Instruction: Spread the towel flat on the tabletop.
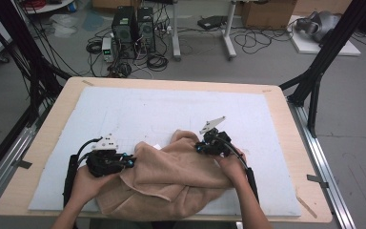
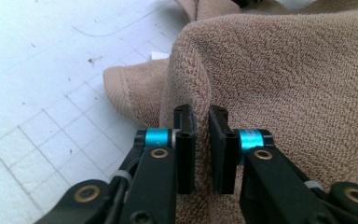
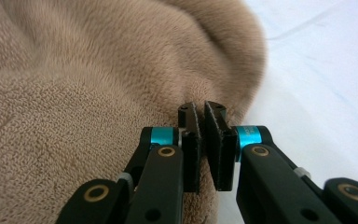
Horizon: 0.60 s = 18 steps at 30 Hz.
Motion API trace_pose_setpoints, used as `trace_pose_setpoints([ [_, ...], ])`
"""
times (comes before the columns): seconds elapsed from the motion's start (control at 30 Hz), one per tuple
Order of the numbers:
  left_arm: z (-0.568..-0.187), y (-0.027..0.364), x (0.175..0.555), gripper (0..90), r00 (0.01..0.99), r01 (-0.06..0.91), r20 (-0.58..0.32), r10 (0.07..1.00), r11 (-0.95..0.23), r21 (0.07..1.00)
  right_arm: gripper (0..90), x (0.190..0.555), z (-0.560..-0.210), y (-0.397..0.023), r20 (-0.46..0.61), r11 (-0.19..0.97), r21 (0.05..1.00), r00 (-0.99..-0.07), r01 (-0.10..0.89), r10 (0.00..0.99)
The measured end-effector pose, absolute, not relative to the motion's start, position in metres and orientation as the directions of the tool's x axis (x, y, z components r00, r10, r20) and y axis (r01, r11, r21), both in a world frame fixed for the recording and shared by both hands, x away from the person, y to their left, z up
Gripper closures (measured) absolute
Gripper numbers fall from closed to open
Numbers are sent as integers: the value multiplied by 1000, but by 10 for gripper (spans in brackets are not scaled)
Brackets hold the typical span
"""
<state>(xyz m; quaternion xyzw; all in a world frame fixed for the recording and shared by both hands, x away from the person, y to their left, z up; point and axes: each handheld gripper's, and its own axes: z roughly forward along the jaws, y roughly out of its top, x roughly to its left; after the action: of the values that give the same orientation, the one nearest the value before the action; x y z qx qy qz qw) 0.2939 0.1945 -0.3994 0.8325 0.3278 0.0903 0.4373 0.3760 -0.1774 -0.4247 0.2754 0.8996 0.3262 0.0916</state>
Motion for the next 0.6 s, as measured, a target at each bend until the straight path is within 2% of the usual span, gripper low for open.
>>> trace_pose_setpoints([
  [0.07,-392,196,300,840,757,470,-143,638,-379,797,853,370,-406,-195,2,589,687,-811,426,585],
  [0.1,-387,197,304,840,755,465,-138,641,-376,802,853,370,-406,-195,2,589,687,-811,426,585],
  [0.17,-376,197,311,843,748,450,-129,651,-355,819,853,360,-380,-214,-45,582,706,-795,403,605],
  [0.2,-370,196,314,843,746,438,-119,655,-348,829,853,360,-380,-214,-45,582,706,-795,403,605],
  [0.27,-356,193,321,843,747,412,-93,658,-349,842,852,348,-349,-234,-58,532,761,-778,371,625],
  [0.43,-325,183,327,840,734,334,-25,679,-329,884,851,323,-315,-243,-99,508,803,-771,312,629],
  [0.5,-327,180,325,839,742,340,-13,670,-360,869,850,309,-311,-243,-117,521,801,-777,294,618],
  [0.6,-346,178,315,838,765,352,-20,644,-392,850,848,289,-325,-242,-106,542,784,-794,303,598],
])
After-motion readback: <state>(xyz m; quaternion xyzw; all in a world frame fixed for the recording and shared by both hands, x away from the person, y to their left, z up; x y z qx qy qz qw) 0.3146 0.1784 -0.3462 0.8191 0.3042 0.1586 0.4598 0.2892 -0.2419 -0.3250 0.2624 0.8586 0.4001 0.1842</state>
